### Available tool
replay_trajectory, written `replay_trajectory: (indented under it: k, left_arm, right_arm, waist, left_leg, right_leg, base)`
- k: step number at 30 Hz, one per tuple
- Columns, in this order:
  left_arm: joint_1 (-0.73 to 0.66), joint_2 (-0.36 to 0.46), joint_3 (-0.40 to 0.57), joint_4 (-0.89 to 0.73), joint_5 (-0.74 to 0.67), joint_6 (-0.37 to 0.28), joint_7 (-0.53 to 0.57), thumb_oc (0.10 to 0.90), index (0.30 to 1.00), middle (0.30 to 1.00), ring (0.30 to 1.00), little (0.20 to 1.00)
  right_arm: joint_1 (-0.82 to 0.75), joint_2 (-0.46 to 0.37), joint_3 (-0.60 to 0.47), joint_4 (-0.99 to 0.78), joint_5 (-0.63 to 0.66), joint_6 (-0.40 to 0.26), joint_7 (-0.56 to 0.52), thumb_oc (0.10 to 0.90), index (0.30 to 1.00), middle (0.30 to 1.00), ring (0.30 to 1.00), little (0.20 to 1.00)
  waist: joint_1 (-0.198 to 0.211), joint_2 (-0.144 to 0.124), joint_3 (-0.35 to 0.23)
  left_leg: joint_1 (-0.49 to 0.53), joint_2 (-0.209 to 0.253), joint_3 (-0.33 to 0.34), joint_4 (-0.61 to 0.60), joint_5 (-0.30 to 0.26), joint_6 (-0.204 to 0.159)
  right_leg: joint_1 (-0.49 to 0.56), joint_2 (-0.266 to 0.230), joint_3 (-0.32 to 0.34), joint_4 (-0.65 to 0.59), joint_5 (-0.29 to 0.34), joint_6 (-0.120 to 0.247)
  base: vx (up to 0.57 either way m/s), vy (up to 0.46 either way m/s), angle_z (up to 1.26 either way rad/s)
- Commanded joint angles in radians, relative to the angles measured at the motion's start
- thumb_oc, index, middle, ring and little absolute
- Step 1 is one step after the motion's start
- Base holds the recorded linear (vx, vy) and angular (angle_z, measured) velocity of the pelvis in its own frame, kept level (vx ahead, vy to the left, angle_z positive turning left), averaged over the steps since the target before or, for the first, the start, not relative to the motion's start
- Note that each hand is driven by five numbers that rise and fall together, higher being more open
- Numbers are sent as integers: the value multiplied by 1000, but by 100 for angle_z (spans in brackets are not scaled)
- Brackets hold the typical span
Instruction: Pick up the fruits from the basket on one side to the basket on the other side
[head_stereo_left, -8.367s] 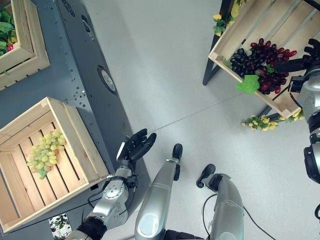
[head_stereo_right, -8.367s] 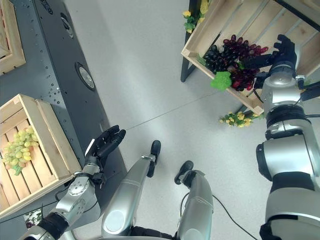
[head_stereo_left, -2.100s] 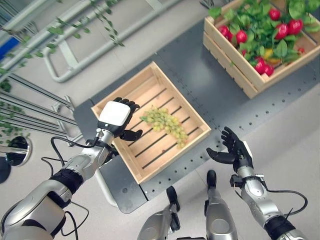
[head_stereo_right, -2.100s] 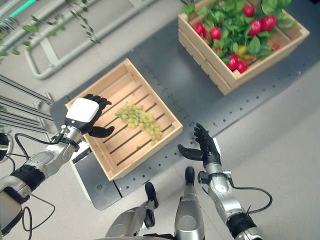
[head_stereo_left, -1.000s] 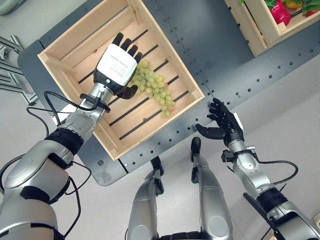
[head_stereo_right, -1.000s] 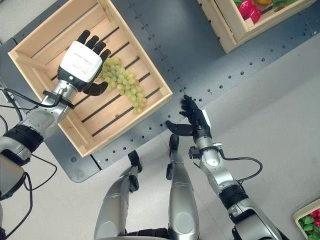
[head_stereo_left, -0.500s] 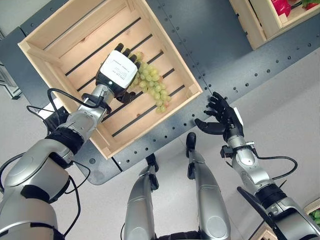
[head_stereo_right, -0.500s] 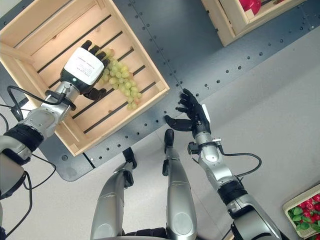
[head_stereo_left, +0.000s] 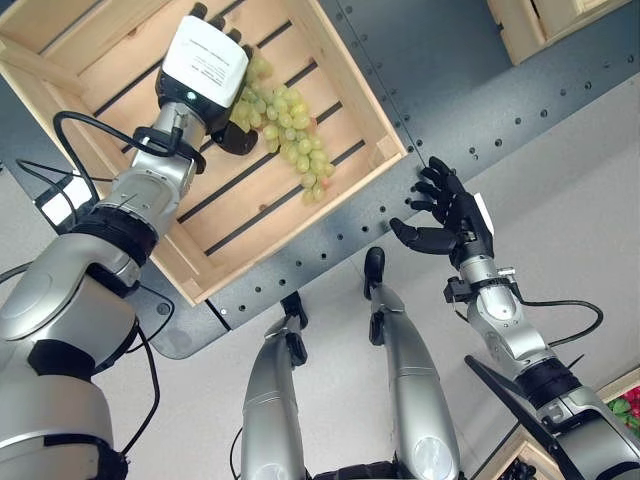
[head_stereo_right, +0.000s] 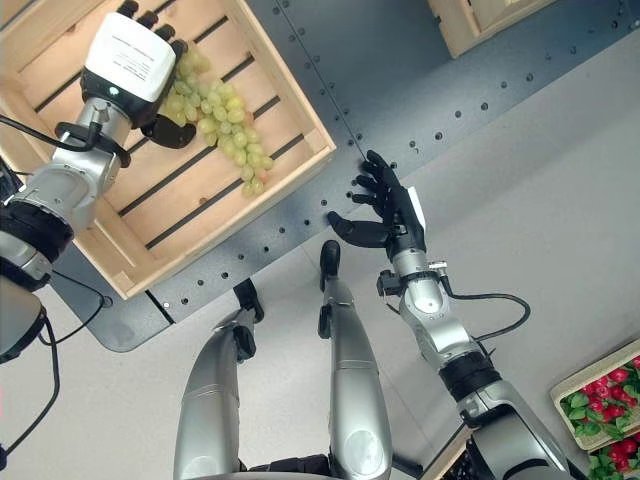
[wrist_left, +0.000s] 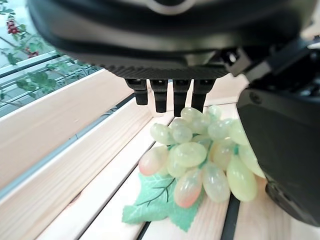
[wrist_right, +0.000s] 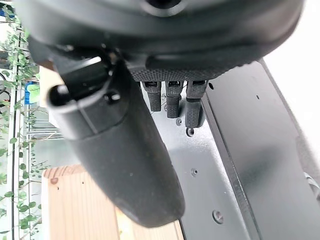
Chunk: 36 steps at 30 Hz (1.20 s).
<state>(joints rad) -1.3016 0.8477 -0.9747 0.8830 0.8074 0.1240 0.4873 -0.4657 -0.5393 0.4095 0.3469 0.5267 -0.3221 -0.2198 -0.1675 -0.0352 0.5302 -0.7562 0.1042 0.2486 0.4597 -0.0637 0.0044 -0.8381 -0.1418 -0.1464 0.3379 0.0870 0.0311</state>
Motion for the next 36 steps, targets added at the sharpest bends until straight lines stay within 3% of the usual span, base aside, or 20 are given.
replay_trajectory:
  k: [1,9,11,14,16,22,23,24,36]
  left_arm:
    - [-98,67,49,111,12,96,57,800,900,900,900,900]
    - [-99,56,34,126,-2,19,-34,800,900,900,900,900]
    - [-90,55,26,124,-27,-97,-78,800,900,900,900,900]
    - [-81,50,19,122,-81,-190,-130,800,900,900,900,900]
    - [-77,42,15,113,-123,-273,-225,800,900,900,900,900]
    - [-70,25,-8,97,-123,-353,-347,800,900,900,900,900]
    - [-70,25,-8,97,-123,-354,-347,540,509,509,509,509]
    - [-74,23,-15,96,-131,-364,-346,400,300,300,300,300]
    - [-79,34,-21,89,-94,-442,-260,400,300,300,300,300]
  right_arm:
    - [95,-16,-28,-38,25,-46,-8,800,900,900,900,900]
    - [77,-16,-35,-45,29,-69,12,800,900,900,900,900]
    - [73,-19,-43,-59,23,-55,14,800,900,900,900,900]
    - [70,-24,-47,-62,22,-56,14,800,900,900,900,900]
    - [67,-26,-53,-64,21,-58,17,800,900,900,900,900]
    - [45,-32,-58,-69,25,-49,24,800,900,900,900,900]
    - [45,-32,-58,-69,25,-49,24,800,900,900,900,900]
    - [40,-33,-56,-68,27,-49,20,800,900,900,900,900]
    - [52,-41,-76,-62,43,-78,18,800,900,900,900,900]
  waist:
    - [-14,-28,-10]
    - [-15,-28,-10]
    - [-16,-25,-10]
    - [-18,-21,-10]
    - [-19,-17,-10]
    - [-22,-19,-10]
    - [-22,-19,-10]
    - [-22,-20,-10]
    - [-18,-20,-10]
  left_leg:
    - [-9,-18,57,10,-47,-25]
    - [-19,-23,53,7,-48,-27]
    - [-21,-24,54,6,-47,-27]
    - [-21,-25,54,2,-47,-25]
    - [-19,-26,57,-2,-45,-24]
    - [-19,-25,62,-5,-44,-19]
    - [-19,-25,62,-5,-44,-19]
    - [-21,-24,63,-5,-43,-19]
    - [-3,-25,59,-11,-44,-18]
  right_leg:
    - [25,39,-17,105,-154,30]
    - [14,38,-22,103,-153,33]
    - [9,38,-21,106,-152,35]
    - [5,39,-17,110,-152,36]
    - [5,38,-17,107,-150,37]
    - [4,42,-15,105,-146,38]
    - [4,42,-14,105,-146,38]
    - [2,42,-14,105,-146,38]
    - [16,45,-15,108,-150,37]
  base:
    - [0,0,0]
    - [-8,13,-2]
    - [-8,35,5]
    - [-1,13,-1]
    - [-3,17,4]
    - [-1,11,2]
    - [-5,0,-4]
    - [-2,-2,-4]
    - [-3,-13,-5]
